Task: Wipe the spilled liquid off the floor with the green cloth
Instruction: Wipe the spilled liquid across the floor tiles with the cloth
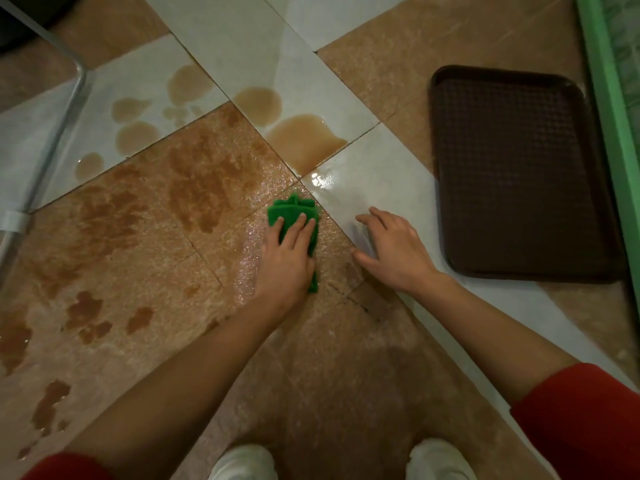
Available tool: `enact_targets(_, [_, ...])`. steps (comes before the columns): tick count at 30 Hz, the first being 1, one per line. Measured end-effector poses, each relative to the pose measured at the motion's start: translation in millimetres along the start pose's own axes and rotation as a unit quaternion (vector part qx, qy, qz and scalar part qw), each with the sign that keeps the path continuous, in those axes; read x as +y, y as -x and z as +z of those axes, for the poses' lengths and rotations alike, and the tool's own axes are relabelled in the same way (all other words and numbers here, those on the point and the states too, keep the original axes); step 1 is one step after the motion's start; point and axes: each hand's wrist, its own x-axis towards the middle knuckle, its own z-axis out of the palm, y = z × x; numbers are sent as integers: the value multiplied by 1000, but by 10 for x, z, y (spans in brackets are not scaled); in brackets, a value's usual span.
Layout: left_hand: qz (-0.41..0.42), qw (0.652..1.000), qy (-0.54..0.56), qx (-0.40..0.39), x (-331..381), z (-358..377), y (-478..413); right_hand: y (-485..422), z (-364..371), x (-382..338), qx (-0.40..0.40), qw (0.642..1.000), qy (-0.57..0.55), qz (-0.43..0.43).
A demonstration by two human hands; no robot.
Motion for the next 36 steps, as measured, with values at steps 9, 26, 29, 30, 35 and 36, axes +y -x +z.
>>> enact_targets(9, [126, 992, -10, -27, -57, 28, -109, 9, 1, 111, -10, 1000, 10, -15])
enact_targets(26, [114, 990, -49, -70, 361, 82, -169, 60, -40, 242, 12, 1000, -7, -1])
enact_targets(29, [188, 975, -63, -102, 438, 134, -16, 40, -69, 220, 16, 1000, -20, -1])
enact_targets(30, [223, 966, -69, -111, 410, 161, 46, 37, -83, 208, 17, 1000, -26, 0])
enact_targets(35, [281, 951, -99, -82, 261, 146, 59, 77, -135, 228, 24, 999, -38, 1])
enact_targets(36, [272, 954, -97, -85, 283, 111, 12, 94, -141, 237, 23, 999, -38, -1])
